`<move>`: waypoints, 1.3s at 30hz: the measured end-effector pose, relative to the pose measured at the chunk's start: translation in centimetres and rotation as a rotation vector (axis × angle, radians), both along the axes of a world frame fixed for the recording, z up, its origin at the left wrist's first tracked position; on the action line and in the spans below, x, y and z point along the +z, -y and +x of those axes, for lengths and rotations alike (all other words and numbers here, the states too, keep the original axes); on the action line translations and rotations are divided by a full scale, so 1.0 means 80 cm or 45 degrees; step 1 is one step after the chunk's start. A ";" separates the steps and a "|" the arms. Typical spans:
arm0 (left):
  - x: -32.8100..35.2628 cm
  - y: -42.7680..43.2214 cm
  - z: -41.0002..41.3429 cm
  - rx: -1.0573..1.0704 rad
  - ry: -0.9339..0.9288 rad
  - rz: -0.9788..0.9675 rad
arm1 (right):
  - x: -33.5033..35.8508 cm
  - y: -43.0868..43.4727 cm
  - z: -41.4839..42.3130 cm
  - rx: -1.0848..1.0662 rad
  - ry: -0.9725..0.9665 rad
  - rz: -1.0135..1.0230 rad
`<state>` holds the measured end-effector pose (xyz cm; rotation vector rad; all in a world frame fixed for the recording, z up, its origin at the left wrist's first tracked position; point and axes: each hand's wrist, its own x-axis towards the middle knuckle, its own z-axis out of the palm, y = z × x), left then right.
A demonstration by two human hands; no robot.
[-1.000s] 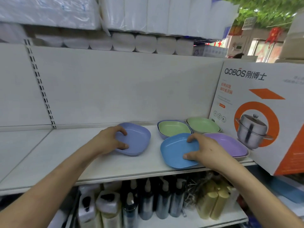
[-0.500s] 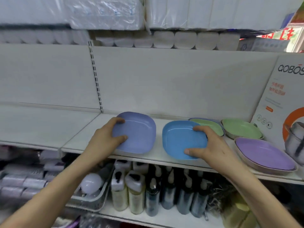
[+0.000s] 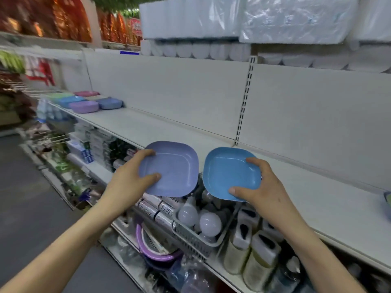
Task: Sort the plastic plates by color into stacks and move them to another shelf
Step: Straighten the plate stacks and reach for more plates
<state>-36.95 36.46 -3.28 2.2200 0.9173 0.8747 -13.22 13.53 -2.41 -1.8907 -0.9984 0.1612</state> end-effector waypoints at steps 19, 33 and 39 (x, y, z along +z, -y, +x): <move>-0.015 -0.376 -0.366 0.564 0.108 -0.078 | -0.012 -0.536 -0.275 0.556 -0.006 0.016; -0.016 -0.624 -0.492 0.950 0.106 -0.079 | -0.028 -0.894 -0.379 0.905 -0.025 0.013; 0.001 -0.716 -0.539 1.065 0.109 -0.011 | -0.009 -1.032 -0.430 1.038 -0.022 0.005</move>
